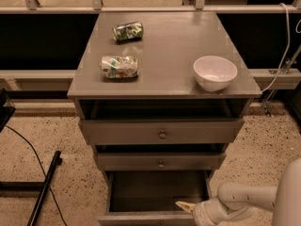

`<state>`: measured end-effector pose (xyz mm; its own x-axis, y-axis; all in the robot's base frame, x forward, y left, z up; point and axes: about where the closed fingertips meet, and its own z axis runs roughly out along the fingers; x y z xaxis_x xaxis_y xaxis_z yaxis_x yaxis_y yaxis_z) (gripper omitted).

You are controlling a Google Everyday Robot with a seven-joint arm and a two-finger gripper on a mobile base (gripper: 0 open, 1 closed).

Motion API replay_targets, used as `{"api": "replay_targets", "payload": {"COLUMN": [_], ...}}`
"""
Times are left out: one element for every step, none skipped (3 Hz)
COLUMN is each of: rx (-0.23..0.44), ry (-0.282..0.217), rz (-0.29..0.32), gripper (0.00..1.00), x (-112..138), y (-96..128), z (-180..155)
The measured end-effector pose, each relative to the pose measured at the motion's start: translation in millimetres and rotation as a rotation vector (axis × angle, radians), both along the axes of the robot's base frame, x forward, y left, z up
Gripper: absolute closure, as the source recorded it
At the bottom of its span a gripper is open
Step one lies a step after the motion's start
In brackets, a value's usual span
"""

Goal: Open bottom drawer

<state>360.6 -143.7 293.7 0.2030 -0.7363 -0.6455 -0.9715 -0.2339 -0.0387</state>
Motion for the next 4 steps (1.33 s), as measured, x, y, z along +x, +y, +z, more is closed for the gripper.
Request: {"api": "replay_targets", "payload": {"rx": [0.067,0.109,0.149,0.173], "ry": [-0.036,-0.063,-0.079,-0.081], "rz": [-0.055,-0.109,-0.181,-0.241], "gripper": [0.00,0.00,0.18,0.42], "x": [19,36,42,47], "y": [3,4,2,-2], "z": [9,16,19,17]}}
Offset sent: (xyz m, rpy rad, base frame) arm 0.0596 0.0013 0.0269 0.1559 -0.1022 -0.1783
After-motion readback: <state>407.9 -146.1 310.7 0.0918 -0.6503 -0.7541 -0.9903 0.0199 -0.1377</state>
